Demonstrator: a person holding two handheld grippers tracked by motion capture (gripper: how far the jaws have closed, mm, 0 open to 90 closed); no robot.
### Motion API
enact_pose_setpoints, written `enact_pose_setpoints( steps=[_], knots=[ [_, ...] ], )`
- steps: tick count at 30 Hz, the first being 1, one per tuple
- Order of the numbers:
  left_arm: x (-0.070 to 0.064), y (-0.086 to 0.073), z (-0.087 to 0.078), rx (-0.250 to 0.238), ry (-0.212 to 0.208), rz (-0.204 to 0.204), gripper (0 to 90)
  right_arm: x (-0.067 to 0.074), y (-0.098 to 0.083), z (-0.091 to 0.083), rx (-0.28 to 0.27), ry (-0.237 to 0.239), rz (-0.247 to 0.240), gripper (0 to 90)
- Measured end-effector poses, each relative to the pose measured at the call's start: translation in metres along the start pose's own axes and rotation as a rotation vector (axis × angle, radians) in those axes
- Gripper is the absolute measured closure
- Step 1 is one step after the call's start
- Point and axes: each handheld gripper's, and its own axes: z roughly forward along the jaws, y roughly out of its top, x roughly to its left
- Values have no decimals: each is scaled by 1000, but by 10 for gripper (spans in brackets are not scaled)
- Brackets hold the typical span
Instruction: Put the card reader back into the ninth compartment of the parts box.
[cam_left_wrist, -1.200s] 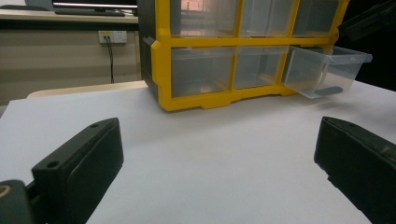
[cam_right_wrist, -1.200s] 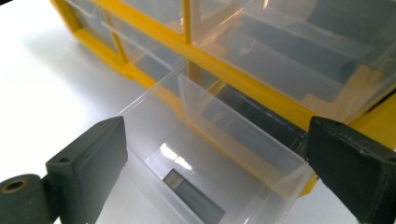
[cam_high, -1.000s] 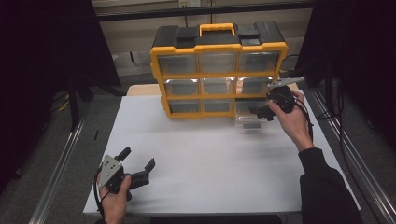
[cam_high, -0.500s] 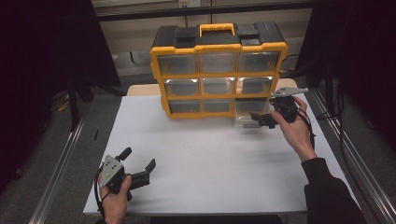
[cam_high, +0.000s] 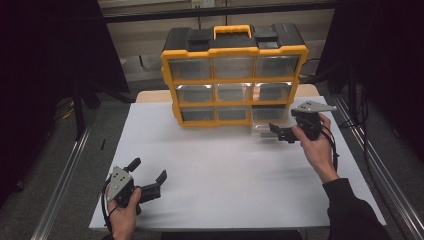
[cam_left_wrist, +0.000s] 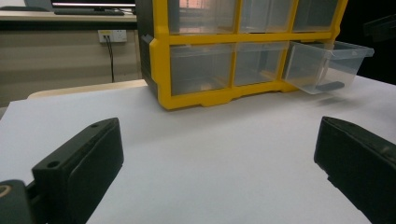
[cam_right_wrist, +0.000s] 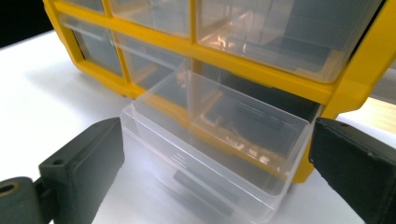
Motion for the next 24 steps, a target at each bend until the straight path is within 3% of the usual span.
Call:
enact_pose_setpoints(
  steps=[6, 9, 24],
  knots=[
    [0, 0, 0, -6, 1, -12, 15, 8, -7, -2, -10, 0, -6, 24],
    [1, 0, 0, -8, -1, -14, 15, 10, -13, -1, -7, 7, 16, 21],
    [0, 1, -1, -11, -5, -13, 15, 14, -41, -7, -51, -47, 61, 7]
  ],
)
